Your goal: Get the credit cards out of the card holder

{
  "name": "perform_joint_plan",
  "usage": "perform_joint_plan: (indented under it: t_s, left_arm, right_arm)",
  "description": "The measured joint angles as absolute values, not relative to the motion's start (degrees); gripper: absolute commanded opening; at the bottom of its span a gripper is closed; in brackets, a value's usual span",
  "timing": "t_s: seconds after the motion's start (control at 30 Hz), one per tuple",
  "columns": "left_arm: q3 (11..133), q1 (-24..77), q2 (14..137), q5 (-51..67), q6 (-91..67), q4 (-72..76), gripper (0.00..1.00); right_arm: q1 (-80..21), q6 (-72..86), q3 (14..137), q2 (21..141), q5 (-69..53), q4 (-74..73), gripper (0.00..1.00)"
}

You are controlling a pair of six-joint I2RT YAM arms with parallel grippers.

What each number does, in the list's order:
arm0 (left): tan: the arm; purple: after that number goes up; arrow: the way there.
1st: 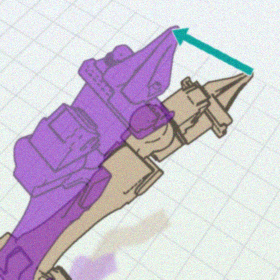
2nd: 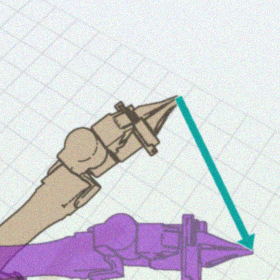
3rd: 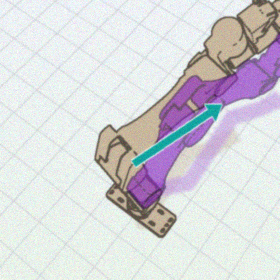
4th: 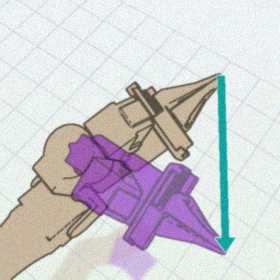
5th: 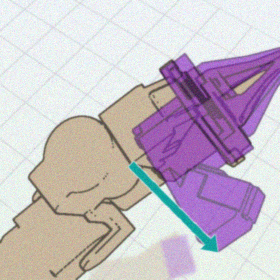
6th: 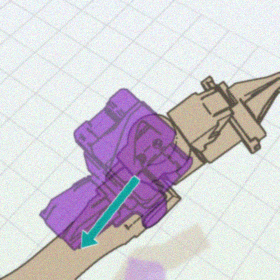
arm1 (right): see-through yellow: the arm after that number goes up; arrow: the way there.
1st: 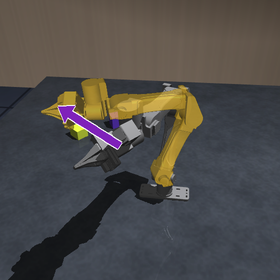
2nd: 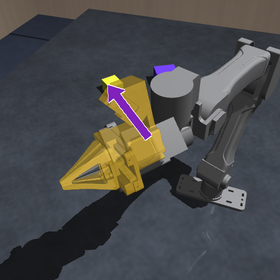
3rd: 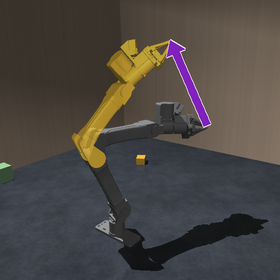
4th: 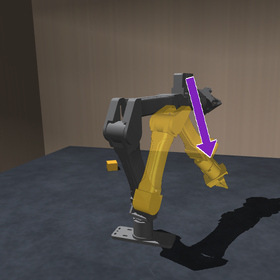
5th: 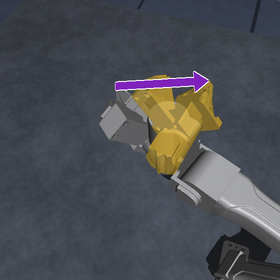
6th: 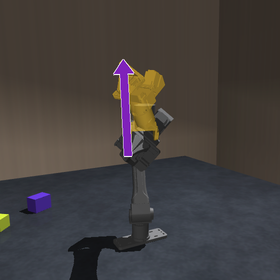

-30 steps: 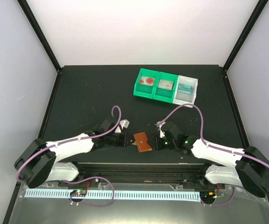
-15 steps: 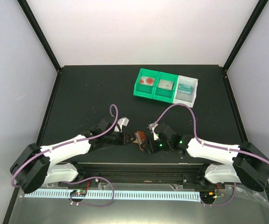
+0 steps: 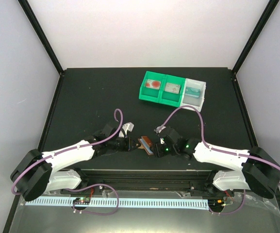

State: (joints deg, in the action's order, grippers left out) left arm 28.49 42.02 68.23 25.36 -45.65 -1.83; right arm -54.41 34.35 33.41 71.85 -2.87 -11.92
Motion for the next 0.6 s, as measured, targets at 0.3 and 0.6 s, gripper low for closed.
perform_joint_plan:
  t_s: [0.3, 0.6]
  left_arm:
    - [28.49, 42.02, 68.23, 24.99, -45.3, -2.44, 0.02]
    - [27.46, 42.02, 68.12, 24.27, -44.8, -3.31, 0.02]
  right_arm:
    - [-54.41, 34.0, 33.63, 69.43, 2.48, -15.16, 0.32]
    - [-54.41, 33.15, 33.65, 67.75, 7.11, -16.12, 0.06]
